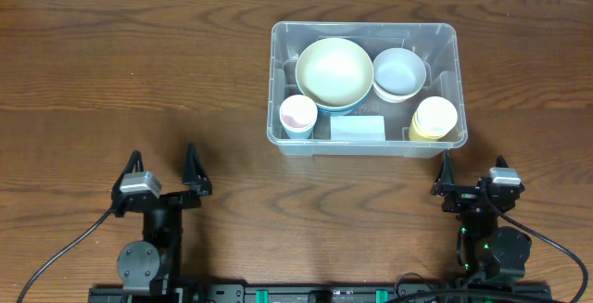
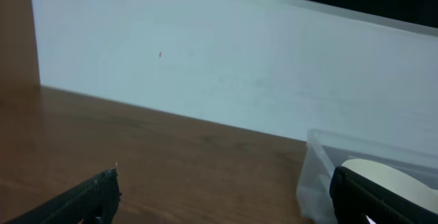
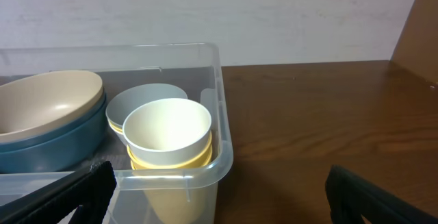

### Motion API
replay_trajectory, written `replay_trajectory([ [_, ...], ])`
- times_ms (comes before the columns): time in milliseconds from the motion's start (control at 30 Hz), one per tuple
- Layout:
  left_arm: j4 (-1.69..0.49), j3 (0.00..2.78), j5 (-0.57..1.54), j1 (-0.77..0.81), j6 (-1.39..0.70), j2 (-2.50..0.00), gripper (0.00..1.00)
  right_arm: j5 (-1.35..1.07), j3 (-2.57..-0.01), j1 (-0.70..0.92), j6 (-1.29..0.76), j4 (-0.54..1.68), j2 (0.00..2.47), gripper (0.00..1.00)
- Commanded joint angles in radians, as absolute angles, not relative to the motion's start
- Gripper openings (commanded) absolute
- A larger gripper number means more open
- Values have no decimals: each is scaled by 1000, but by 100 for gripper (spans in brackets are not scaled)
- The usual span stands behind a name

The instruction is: Pack container

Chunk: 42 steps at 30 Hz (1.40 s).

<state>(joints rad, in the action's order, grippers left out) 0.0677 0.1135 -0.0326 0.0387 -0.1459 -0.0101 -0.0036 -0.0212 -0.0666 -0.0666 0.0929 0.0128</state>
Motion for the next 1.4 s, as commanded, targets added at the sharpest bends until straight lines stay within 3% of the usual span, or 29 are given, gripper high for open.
replay_trajectory([
  [0, 120, 62, -8, 39, -43, -1, 98, 3, -16, -59, -54, 94, 6, 99],
  [300, 151, 4, -3, 38, 5, -1, 98, 3, -16, -59, -54, 94, 6, 99],
  [567, -71, 4, 76, 27, 92, -1, 98, 3, -15, -59, -54, 94, 6, 99],
  [1367, -65, 4, 79, 7, 101, -5, 98, 3, -16, -59, -54, 94, 6, 99],
])
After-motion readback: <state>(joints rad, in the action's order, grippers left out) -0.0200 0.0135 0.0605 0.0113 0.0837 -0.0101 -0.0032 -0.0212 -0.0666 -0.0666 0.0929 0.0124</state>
